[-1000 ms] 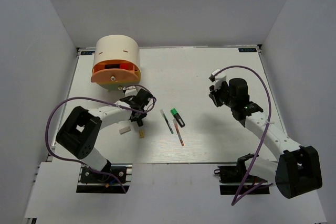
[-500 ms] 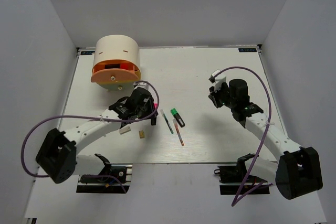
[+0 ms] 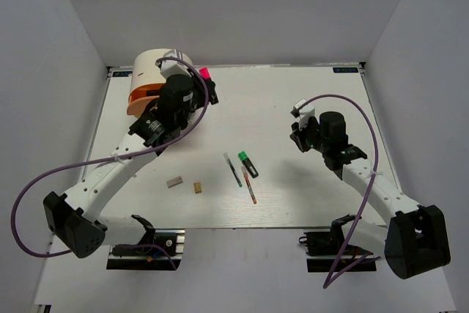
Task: Sort the stationery into containers
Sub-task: Place the pen in the drawer.
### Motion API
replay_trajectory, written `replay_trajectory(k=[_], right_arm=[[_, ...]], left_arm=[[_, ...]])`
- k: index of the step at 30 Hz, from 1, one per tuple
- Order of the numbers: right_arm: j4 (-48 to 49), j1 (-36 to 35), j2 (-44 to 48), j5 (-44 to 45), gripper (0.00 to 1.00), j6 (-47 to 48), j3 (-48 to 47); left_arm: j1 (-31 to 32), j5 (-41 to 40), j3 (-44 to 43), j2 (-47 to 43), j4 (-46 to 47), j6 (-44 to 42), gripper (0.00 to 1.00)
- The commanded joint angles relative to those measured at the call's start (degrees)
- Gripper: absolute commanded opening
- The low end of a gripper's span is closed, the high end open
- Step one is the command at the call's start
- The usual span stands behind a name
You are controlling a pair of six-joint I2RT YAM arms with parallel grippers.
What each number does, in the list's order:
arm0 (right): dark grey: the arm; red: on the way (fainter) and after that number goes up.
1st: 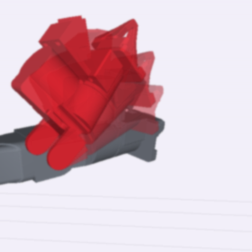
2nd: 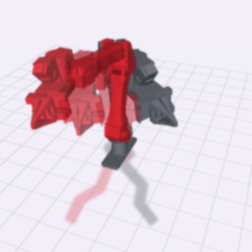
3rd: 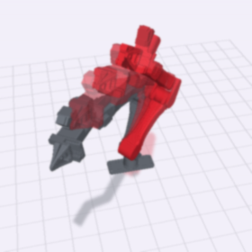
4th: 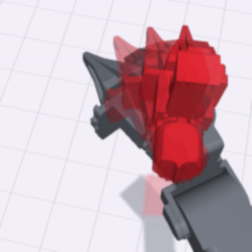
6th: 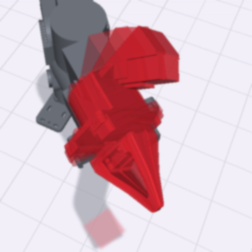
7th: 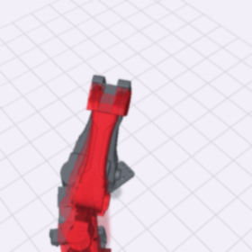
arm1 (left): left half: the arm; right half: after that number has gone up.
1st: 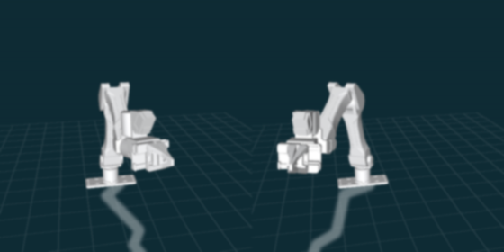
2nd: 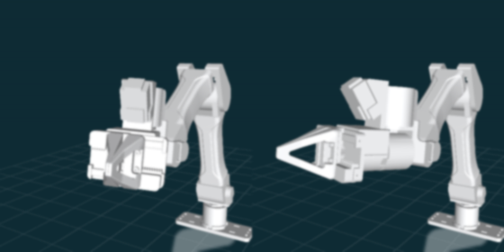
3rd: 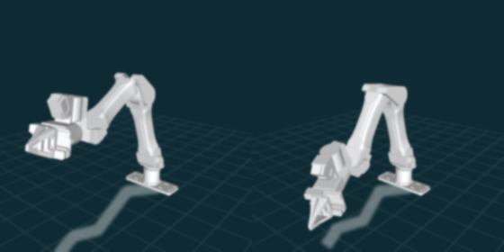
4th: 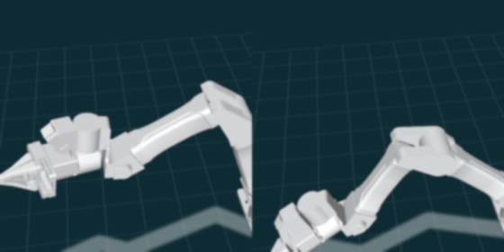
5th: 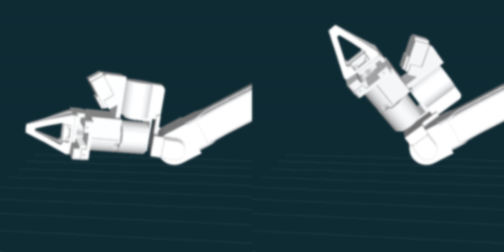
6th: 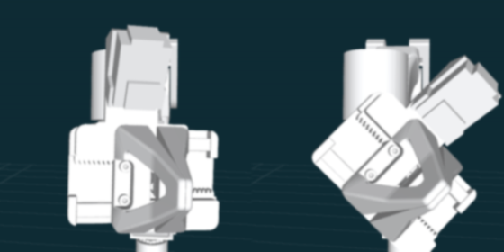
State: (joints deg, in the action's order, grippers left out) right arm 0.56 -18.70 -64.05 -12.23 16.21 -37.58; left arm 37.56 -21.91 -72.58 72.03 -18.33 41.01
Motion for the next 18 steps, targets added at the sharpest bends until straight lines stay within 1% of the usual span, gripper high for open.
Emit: replay_trajectory(k=[1, 7, 11, 12, 18], right_arm=[[2.9, 0.4, 2.0, -1.0, 0.2, 0.8, 0.9], [3.8, 0.4, 3.5, -0.9, 0.2, 1.1, 2.8], [4.4, 0.3, 3.8, -0.8, 0.2, 0.8, 3.7], [4.6, 0.2, 3.9, -0.8, 0.22, 0.9, 3.7], [5.0, 0.3, 4.0, -0.3, 0.22, 1.3, 3.8]], left_arm=[[-2.2, -14.7, -3.9, 2.9, 0.9, 2.0, 0.01], [-6.8, -23.4, -7.1, 5.1, 4.5, 1.2, 0.0], [-9.3, -28.0, -6.5, 5.1, 4.5, 4.9, 0.0], [-9.3, -29.5, -6.5, 5.1, 3.7, 5.8, 0.0], [-12.0, -31.3, -4.6, 5.1, 2.5, 8.2, 0.0]])
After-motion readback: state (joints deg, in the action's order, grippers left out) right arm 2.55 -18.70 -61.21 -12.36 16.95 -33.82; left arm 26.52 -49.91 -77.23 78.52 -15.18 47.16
